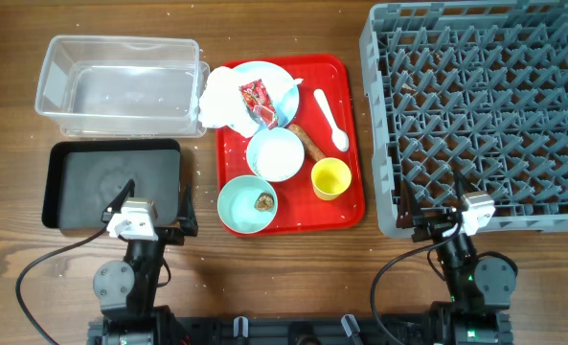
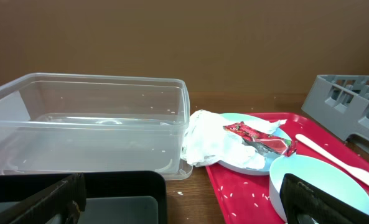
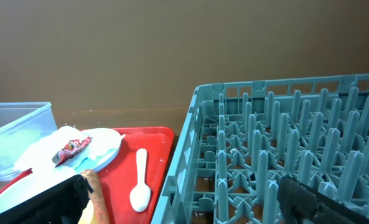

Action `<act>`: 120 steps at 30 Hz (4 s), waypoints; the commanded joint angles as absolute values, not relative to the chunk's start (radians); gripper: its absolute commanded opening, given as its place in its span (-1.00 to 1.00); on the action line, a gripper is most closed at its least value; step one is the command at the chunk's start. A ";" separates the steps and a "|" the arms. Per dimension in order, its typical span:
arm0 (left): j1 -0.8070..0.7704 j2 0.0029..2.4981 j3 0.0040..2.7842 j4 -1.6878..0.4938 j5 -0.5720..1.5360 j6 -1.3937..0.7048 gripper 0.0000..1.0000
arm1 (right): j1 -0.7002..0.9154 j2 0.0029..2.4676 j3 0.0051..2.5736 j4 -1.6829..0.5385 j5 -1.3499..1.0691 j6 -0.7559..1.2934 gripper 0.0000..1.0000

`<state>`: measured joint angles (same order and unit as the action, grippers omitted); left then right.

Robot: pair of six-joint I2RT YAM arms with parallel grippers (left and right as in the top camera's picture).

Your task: Sort waste into correct bins and load items into the dishwasher rack

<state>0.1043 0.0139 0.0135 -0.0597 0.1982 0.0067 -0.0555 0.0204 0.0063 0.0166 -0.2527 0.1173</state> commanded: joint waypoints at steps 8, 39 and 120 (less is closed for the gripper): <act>0.108 0.007 0.006 -0.060 0.189 0.012 1.00 | -0.052 0.016 0.006 0.022 -0.241 0.105 0.99; 0.108 0.007 0.006 -0.060 0.189 0.012 1.00 | -0.052 0.016 0.006 0.022 -0.241 0.105 0.99; -0.389 2.350 1.857 -0.793 -0.024 -0.529 -0.92 | -0.052 1.096 0.931 -0.570 -0.417 0.265 0.99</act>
